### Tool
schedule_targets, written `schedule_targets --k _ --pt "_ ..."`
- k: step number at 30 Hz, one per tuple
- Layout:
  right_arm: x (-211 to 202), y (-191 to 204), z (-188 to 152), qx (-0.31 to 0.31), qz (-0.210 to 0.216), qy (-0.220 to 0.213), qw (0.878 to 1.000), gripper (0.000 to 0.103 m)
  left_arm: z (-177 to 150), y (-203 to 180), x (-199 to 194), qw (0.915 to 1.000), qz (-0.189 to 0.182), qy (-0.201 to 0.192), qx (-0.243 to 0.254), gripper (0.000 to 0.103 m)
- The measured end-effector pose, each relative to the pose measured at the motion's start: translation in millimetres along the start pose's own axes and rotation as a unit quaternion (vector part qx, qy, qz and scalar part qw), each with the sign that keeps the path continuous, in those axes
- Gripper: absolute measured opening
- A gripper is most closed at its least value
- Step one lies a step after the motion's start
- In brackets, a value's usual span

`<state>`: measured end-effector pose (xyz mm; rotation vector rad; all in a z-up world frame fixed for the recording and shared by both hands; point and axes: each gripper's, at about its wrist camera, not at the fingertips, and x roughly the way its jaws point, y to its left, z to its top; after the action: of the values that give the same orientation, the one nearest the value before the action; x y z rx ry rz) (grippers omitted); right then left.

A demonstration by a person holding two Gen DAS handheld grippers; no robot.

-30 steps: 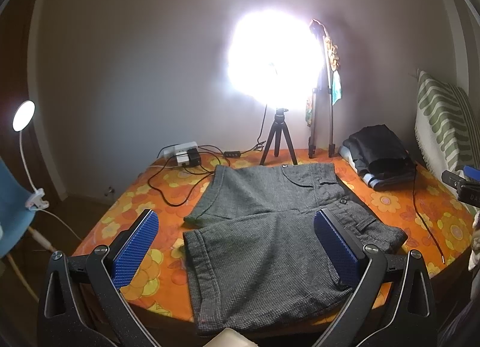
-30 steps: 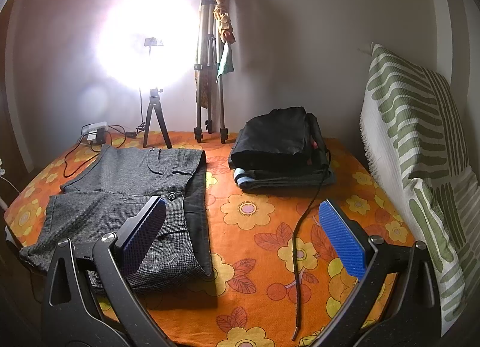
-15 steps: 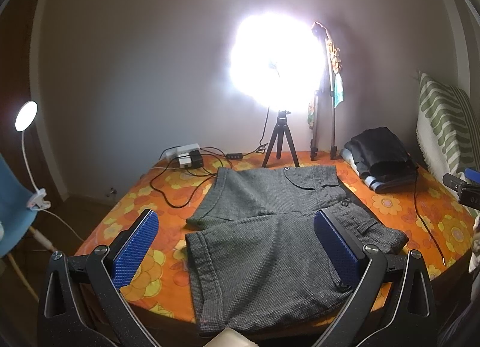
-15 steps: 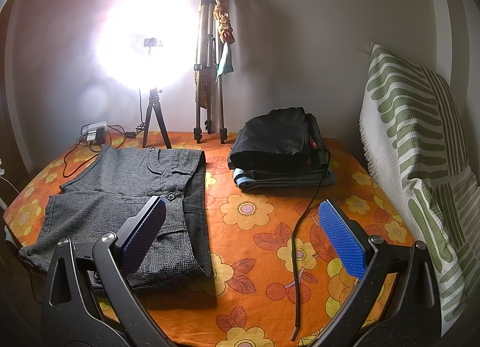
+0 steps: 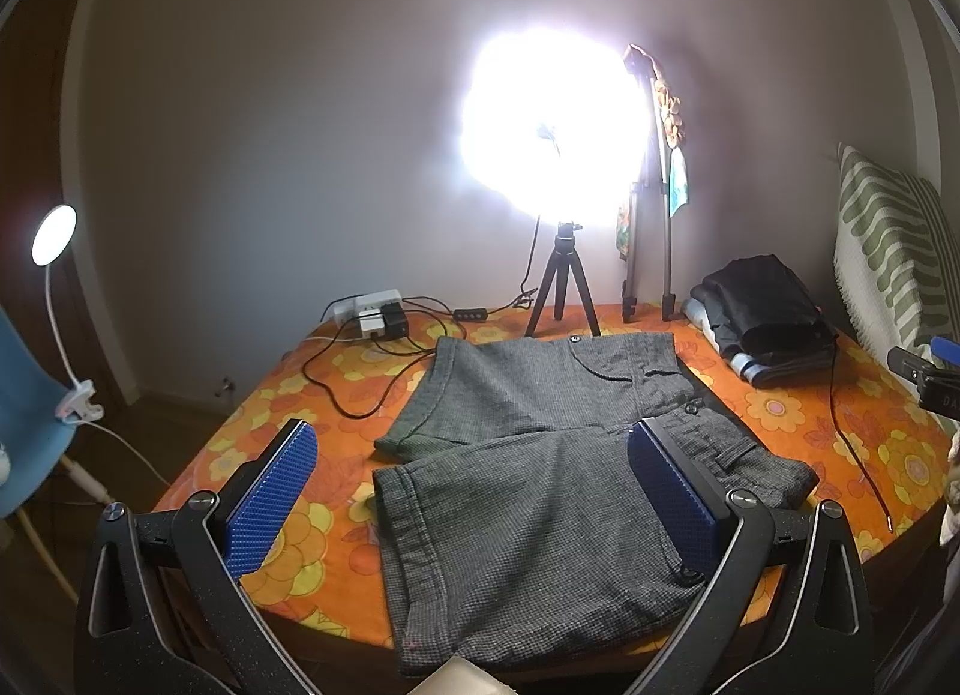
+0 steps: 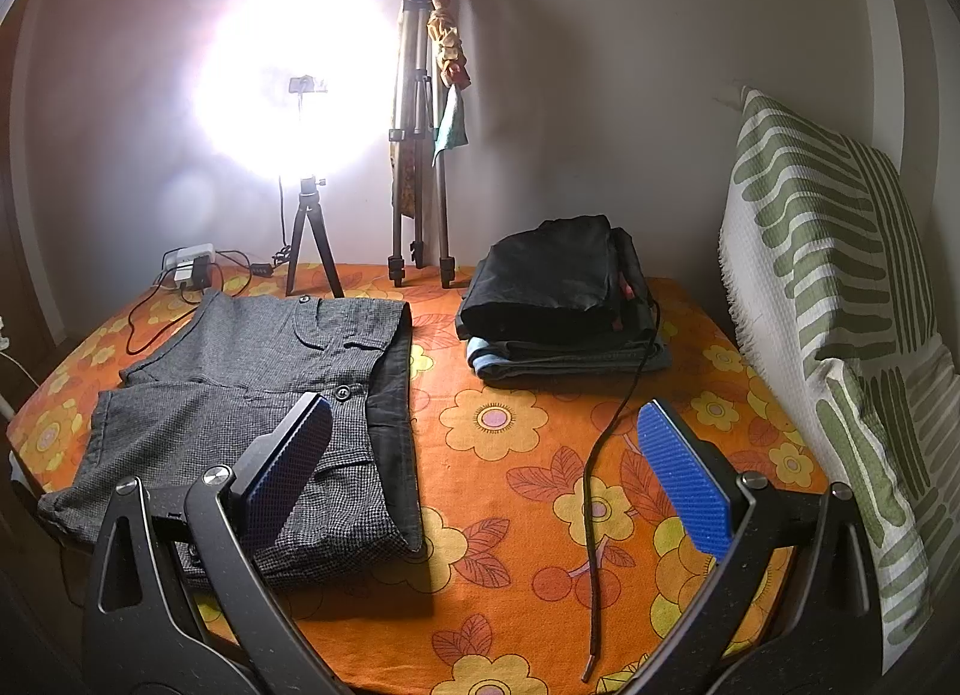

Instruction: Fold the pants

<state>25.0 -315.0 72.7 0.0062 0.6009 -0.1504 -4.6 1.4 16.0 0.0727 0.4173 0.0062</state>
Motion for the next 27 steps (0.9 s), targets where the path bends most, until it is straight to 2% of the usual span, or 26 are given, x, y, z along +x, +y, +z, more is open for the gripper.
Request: schedule_targets --k 27 --pt "-1.5 -1.5 0.7 0.001 0.0 -0.001 1.0 0.103 -1.2 -2.0 0.6 0.9999 0.008 0.0 0.005 0.103"
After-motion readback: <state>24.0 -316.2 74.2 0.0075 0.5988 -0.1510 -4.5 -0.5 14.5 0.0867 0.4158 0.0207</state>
